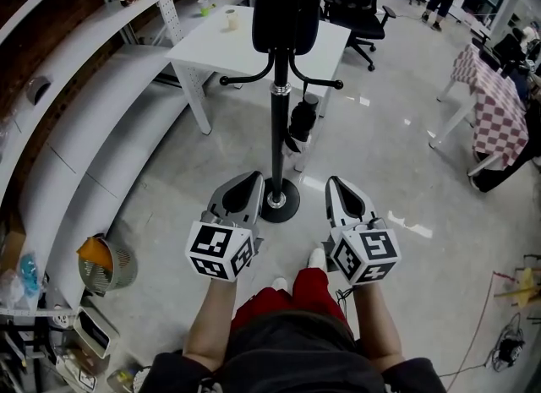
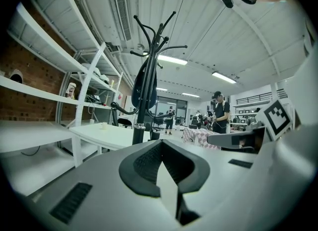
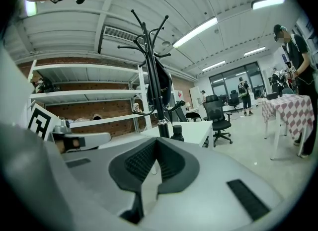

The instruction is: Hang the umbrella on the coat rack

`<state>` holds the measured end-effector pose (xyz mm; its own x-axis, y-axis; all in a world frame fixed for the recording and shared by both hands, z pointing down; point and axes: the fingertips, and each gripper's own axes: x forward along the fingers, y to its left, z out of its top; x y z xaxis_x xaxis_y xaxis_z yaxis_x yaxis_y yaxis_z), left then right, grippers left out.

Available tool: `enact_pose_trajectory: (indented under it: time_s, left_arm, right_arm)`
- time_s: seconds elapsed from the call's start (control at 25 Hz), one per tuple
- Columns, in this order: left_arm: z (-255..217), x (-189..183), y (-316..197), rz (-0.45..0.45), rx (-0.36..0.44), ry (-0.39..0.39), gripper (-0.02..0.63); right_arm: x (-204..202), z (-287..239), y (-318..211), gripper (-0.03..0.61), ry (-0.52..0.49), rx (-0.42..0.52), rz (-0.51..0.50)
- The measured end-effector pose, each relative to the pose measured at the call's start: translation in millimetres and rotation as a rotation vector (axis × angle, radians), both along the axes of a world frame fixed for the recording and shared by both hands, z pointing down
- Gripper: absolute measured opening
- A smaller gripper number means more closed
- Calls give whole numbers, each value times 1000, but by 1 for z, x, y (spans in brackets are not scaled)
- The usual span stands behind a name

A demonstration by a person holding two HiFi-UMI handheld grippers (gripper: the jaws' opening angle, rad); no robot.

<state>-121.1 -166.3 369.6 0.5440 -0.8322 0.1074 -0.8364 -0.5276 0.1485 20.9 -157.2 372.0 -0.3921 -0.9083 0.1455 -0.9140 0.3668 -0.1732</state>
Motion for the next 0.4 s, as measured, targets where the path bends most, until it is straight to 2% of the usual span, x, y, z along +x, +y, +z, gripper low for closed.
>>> enact_pose_trajectory:
  time_s: [0.4]
  left_arm:
    - [-1, 5, 27, 18, -7, 6, 12]
  right_arm:
    - [5, -5, 32, 17, -9, 15, 18]
